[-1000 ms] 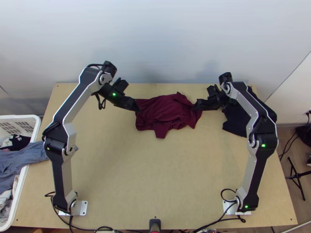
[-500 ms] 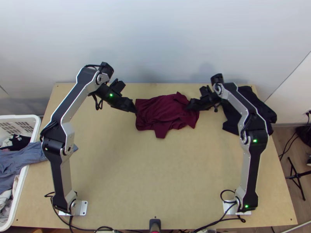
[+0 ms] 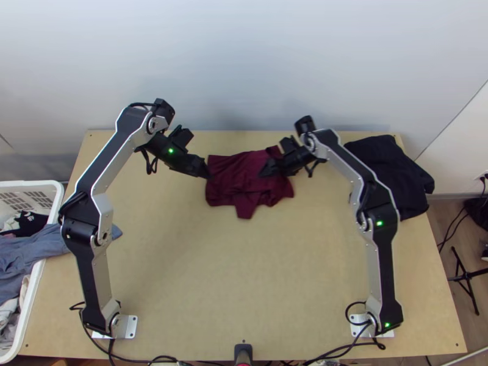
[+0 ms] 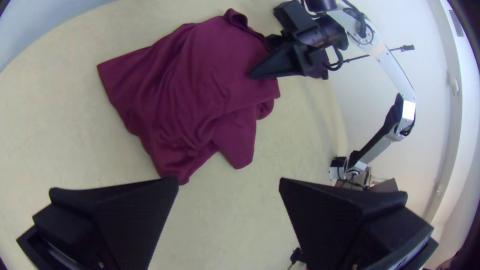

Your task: Fold the t-shirt

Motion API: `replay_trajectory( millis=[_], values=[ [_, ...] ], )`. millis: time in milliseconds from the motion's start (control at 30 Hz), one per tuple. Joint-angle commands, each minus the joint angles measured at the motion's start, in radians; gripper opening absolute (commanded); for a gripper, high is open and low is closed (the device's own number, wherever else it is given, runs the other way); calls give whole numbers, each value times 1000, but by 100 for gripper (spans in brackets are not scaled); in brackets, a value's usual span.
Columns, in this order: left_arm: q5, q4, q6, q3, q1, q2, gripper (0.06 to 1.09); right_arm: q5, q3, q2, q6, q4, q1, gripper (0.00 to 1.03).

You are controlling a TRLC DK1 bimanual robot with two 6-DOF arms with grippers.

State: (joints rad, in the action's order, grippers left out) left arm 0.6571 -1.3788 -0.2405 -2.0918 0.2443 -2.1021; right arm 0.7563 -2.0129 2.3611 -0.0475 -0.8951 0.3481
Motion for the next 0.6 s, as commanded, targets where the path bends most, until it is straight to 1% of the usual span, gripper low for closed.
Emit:
replay_trajectory(
  millis=[0, 33, 100, 133, 167, 200, 233, 267, 300, 400, 567],
  values=[
    [-20, 9, -13, 65, -13, 40, 104, 14, -115, 98, -52, 4, 81, 91],
    [-27, 11, -13, 79, -19, 48, 104, 12, -133, 113, -66, 12, 84, 86],
    [-28, 12, -23, 105, -30, 65, 104, 8, -145, 132, -121, 70, 84, 67],
    [-30, 17, -25, 121, -37, 74, 104, -5, -145, 139, -155, 105, 84, 56],
    [-31, 23, -25, 139, -43, 86, 104, -8, -145, 145, -166, 128, 83, 44],
    [-31, 30, -26, 156, -51, 97, 104, -18, -145, 148, -167, 151, 83, 29],
    [-31, 35, -26, 171, -59, 105, 104, -26, -142, 152, -183, 177, 83, 16],
    [-31, 37, -28, 184, -65, 111, 104, -26, -139, 153, -193, 196, 81, 5],
    [-31, 38, -29, 197, -73, 119, 104, -25, -141, 153, -210, 200, 80, 3],
    [-31, 53, -29, 233, -85, 145, 104, -23, -132, 127, -221, 193, 83, 3],
    [-34, 89, -26, 269, -109, 182, 104, -25, -78, -43, -204, 191, 106, 3]
  ],
)
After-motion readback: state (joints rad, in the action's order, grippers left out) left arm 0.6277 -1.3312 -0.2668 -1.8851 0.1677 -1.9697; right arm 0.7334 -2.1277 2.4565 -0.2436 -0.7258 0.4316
